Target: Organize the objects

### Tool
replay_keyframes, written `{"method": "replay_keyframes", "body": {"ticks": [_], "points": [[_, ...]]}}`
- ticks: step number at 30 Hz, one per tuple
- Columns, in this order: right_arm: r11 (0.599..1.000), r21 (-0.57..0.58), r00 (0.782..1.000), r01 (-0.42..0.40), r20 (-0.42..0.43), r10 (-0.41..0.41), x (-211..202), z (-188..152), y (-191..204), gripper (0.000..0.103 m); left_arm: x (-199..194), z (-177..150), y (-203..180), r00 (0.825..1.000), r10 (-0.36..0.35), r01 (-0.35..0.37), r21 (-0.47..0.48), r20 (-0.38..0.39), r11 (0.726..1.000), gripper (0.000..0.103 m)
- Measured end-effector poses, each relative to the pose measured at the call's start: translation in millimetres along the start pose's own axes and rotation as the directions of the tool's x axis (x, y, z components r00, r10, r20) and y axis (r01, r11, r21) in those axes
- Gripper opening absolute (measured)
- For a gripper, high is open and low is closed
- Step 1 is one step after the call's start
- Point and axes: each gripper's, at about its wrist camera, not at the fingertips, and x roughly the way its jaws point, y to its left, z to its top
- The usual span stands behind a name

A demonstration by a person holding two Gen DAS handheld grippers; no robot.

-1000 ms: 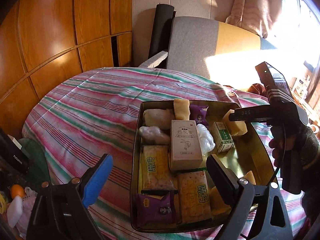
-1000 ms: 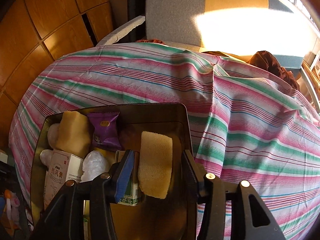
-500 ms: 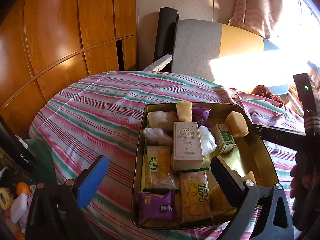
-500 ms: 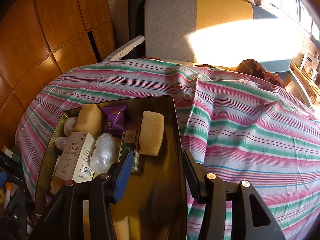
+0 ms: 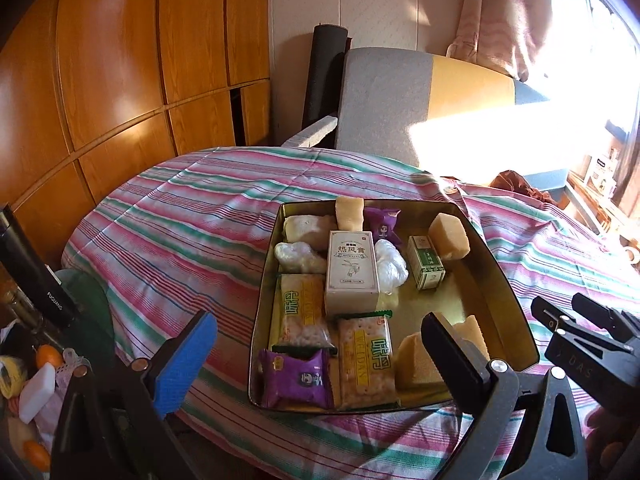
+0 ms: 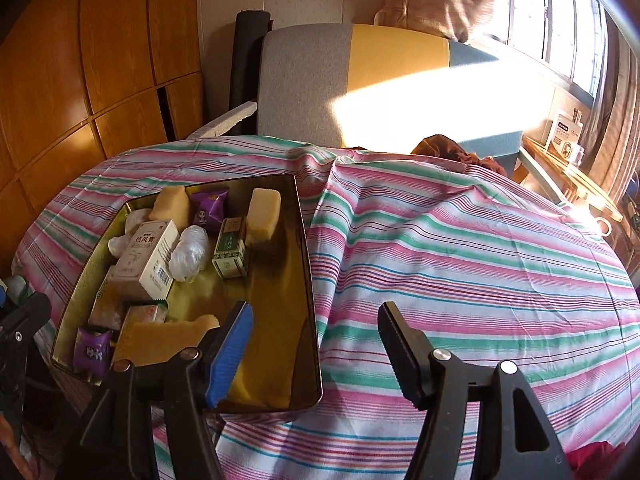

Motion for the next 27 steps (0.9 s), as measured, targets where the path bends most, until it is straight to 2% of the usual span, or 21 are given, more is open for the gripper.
{"method": "replay_keyframes", "body": {"ticks": [11, 18, 27], "points": [[1.0, -0.007, 1.0, -0.003, 0.018, 0.003, -11.1, -8.3, 15.2, 0.066, -10.6, -12.7, 8.0, 1.0, -0.005, 0.005, -0.035, -0.003, 0.999, 0.103], [1.0, -0.022, 1.0, -0.009, 0.023, 0.01, -14.8, -5.4, 23.0, 0.066, -18.1, -11.9, 11.5, 1.0, -0.005, 0.006, -0.039, 0.024, 0.999, 0.103], [0.999, -0.044, 1.0, -0.016, 0.022, 0.017, -14.0, -4.0, 30.9, 0.066, -15.5, -12.4, 17.6, 1.0, 0.002, -0.001, -0.057, 0.013, 0.998, 0.103]]}}
